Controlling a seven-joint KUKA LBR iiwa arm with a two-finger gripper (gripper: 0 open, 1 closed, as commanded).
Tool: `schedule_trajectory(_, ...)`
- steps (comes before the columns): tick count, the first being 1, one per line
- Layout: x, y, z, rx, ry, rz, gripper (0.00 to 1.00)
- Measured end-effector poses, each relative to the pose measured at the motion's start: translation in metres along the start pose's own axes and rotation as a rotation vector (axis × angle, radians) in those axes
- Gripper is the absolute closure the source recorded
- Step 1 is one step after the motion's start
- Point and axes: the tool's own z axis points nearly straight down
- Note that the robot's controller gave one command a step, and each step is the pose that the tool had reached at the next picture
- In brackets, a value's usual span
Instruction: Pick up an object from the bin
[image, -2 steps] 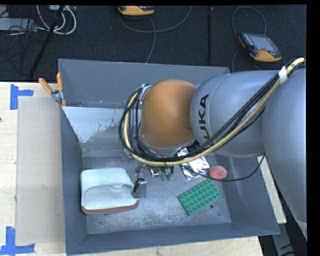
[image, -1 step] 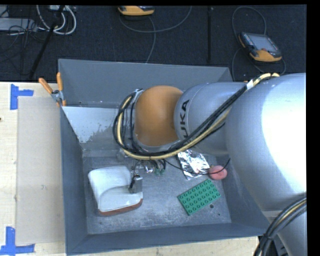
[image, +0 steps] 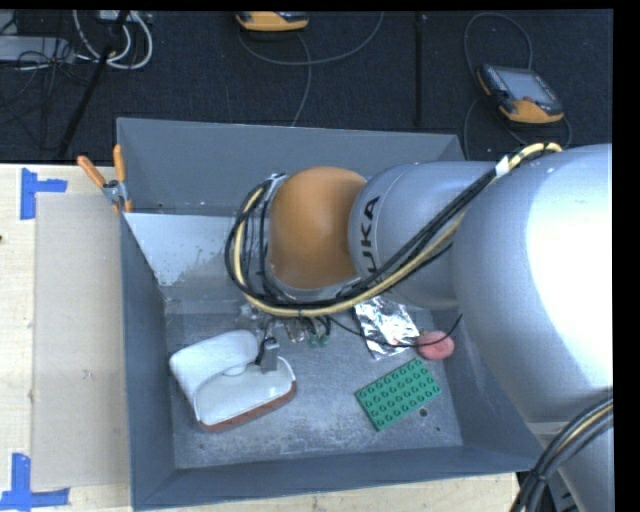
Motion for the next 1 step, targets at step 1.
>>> schedule_trajectory(1, -0.0081, 0.0136, -0.1524, 0.002, -0.005, -0.043, 1.00)
